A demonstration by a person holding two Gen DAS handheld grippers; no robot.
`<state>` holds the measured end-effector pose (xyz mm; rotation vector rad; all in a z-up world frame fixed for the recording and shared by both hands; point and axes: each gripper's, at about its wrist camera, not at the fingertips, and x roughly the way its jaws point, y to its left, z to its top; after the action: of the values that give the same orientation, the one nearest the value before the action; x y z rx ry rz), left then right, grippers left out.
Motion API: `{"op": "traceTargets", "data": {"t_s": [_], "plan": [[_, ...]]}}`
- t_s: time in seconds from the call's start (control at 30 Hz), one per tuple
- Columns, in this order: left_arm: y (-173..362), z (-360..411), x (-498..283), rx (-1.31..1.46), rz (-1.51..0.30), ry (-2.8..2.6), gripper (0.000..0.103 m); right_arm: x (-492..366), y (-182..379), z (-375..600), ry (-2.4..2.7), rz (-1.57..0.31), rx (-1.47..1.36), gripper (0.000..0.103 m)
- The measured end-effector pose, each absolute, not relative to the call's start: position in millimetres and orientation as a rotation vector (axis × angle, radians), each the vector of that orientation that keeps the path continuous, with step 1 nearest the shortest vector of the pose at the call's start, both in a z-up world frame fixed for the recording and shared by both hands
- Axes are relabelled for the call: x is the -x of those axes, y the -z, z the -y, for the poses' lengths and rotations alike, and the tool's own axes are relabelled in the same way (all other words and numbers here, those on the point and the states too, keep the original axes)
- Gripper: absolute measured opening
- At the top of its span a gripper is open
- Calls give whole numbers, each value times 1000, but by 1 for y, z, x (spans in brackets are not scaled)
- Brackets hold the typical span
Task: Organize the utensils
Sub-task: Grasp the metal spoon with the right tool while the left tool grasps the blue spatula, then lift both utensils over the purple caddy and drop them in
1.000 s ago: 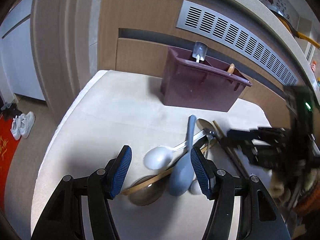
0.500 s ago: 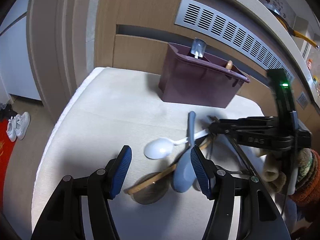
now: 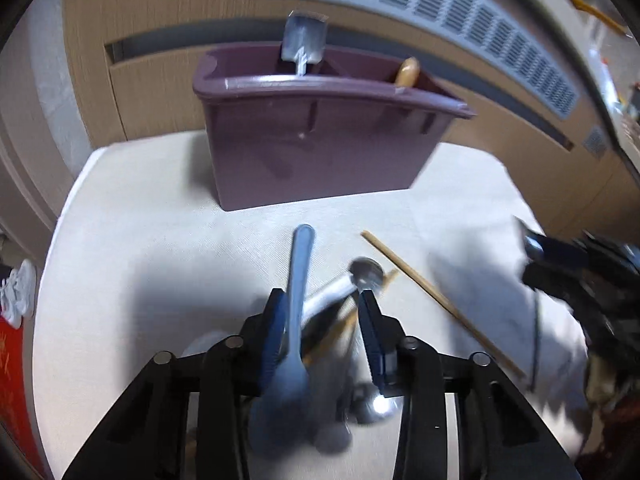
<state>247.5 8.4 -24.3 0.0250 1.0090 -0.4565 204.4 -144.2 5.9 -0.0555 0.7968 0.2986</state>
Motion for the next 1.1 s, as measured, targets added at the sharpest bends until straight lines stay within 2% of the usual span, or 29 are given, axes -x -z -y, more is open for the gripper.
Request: {"op": "traceTargets", "data": {"t_s": [0.23,0.6,0.63,0.67,0.7,0.93,1.0,1.1], "plan": [[37,6,-268,-106,-1048,342,26,-193,0,156,-309,-780,41,27],[47,20,-280,-174,-1084,335,24,-193,12,155,-301,-782,29,27],[47,20,-280,-171,-1086,342,21,-193,12,155,-298,-782,30,27],[46,20,-280,-170,-1085,347,12,-193,11,155,-296,-780,31,27],[45,19,-278,-172,-1080,345,11,-193,11,154,-294,-777,33,27],[4,-1,-230,-17,-885,397,11,-184,-1,156,-285,-733,28,27],[-14,-7,-212,30,-821,422,6,-182,-6,156,-281,-721,23,27],[-34,-12,-193,81,-751,437,5,-179,-12,158,-277,-699,9,26]]}}
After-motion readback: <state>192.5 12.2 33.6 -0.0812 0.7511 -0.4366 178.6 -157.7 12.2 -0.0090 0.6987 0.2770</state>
